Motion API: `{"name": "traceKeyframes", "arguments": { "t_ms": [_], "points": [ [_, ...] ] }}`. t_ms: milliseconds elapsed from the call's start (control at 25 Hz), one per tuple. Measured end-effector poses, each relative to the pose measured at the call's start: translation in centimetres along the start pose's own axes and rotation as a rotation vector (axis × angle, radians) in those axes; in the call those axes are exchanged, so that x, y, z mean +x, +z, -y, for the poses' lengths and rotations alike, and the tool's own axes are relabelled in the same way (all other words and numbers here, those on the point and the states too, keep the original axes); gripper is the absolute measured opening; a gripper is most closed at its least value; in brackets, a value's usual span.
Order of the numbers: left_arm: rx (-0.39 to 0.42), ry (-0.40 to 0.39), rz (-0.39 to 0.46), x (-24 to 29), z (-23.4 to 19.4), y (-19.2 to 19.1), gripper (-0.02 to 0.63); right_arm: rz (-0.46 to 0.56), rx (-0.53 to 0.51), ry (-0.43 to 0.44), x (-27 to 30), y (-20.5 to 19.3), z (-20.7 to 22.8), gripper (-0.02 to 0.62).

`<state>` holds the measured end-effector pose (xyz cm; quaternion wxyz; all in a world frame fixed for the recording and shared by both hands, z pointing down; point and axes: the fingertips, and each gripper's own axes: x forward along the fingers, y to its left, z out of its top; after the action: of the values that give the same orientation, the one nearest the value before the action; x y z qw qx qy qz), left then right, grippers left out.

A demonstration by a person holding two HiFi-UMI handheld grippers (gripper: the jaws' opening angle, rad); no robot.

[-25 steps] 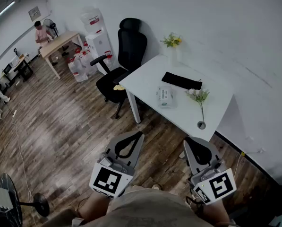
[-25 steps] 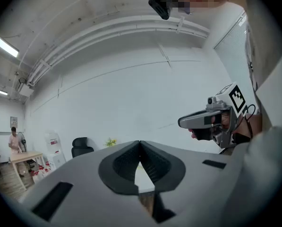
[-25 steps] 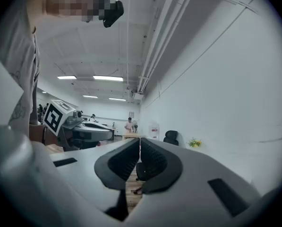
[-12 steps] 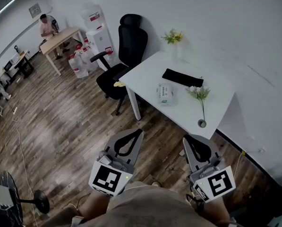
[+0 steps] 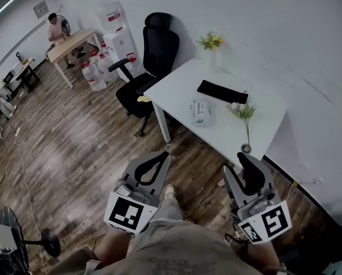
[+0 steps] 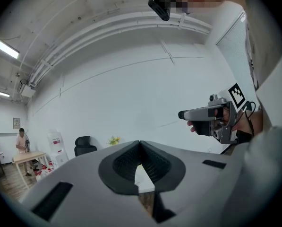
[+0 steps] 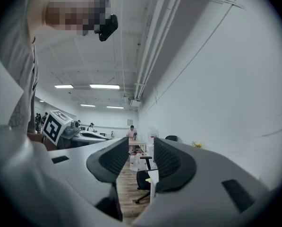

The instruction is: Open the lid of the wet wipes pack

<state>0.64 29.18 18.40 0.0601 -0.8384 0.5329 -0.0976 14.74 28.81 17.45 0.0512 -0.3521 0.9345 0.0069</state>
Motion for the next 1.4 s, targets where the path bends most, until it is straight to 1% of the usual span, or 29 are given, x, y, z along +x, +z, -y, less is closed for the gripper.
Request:
{"name": "traceKeyframes", "arguments": {
  "t_ms": [40,120,280,440,680,760,960,1120,1400],
  "points": [
    [-0.001,-0.001,-0.001,0.3,-0.3,-0.2,0.015,0.000,-0.005,-0.005,0.4,0.0,0.2,0.174],
    [-0.003,-0.008,-0.003,1.0,-1.0,-0.7,0.015,-0.026,-0.040,-0.020,1.4,-0.6,0.8,0.216],
    [-0.010,-0.019,0.001,2.9,-2.8,-1.7,0.015,-0.057,-0.053,-0.039,3.9,-2.2,2.0,0.218],
    [-0.020,-0.032,-0.003,5.4,-5.6,-2.7,0.015,-0.090,-0.063,-0.061,7.5,-3.8,3.4,0.219],
    [-0.025,-0.064,-0.049,10.6,-10.9,-4.5,0.015,-0.185,-0.048,-0.093,14.0,-7.1,6.8,0.224],
    [-0.015,-0.085,-0.064,12.7,-12.6,-5.4,0.015,-0.220,-0.041,-0.105,16.5,-8.5,8.1,0.224],
    [-0.019,-0.151,-0.114,17.5,-16.5,-7.9,0.015,-0.313,-0.017,-0.136,22.7,-11.9,10.8,0.224],
    [-0.029,-0.203,-0.155,21.5,-19.6,-10.3,0.015,-0.384,0.031,-0.175,27.1,-14.6,13.1,0.225],
    [-0.039,-0.321,-0.225,27.4,-22.6,-15.0,0.015,-0.506,0.067,-0.258,32.1,-19.7,17.1,0.225]
  ]
}}
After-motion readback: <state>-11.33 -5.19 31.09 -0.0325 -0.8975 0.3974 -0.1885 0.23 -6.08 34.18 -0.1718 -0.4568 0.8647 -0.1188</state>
